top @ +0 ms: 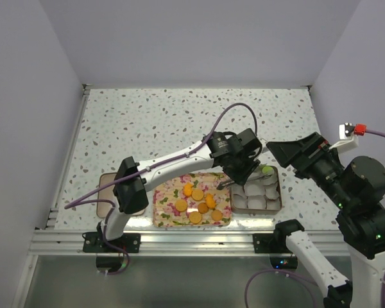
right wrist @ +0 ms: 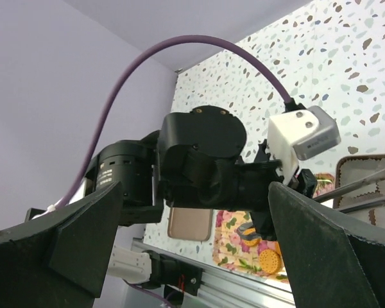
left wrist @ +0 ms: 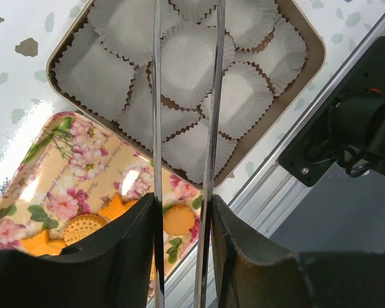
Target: Pack the cookies
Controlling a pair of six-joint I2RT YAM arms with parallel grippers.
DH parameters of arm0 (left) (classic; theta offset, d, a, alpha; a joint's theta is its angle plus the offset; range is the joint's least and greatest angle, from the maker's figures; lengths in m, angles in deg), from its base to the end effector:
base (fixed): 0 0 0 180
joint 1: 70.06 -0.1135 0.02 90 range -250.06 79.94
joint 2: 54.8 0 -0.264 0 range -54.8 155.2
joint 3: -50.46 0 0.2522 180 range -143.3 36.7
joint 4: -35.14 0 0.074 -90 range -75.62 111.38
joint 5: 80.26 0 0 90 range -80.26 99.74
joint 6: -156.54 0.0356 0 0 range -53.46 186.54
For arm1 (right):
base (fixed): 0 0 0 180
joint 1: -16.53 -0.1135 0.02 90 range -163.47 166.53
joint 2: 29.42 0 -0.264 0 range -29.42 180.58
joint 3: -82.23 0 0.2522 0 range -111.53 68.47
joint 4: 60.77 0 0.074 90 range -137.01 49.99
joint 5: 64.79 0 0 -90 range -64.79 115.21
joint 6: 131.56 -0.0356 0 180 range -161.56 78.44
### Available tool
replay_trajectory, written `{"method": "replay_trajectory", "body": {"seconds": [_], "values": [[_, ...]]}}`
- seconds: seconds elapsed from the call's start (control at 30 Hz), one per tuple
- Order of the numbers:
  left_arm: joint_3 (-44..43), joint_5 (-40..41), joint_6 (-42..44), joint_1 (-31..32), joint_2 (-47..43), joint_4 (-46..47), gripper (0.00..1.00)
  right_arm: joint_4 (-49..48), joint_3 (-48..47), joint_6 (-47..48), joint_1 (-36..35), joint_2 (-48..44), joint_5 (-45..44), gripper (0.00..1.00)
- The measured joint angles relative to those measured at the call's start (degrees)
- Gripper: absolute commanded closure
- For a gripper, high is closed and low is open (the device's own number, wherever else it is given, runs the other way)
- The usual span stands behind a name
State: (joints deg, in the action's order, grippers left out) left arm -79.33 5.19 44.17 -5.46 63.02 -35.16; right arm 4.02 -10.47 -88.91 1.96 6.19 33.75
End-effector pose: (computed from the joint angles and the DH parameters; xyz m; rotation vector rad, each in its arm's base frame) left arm 0.1894 -0.4054 0.3061 1.0118 2.5347 -0.6113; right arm 0.0477 0.0178 0.4643 0.3930 1.7499 0.9191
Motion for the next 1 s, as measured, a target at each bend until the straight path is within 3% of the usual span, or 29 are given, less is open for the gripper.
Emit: {"method": "replay_trajectory", "body": {"seconds": [0.3,0.57,1.0], "values": [[-0.1,0.0,0.7,0.7,3.0,0.2,0.59,-0.1,0.0,0.0,0.0,0.0,0.0,0.01],[-1.3,0.0,0.7,0.7,4.9,1.1,0.4,0.2,0.3,0.0,0.0,0.0,0.0,0.01],[-2.0,3.0,0.4,0.4,4.2,1.5,0.4,0.9,0.3,0.0,0.0,-0.1,0.0,0.01]]}}
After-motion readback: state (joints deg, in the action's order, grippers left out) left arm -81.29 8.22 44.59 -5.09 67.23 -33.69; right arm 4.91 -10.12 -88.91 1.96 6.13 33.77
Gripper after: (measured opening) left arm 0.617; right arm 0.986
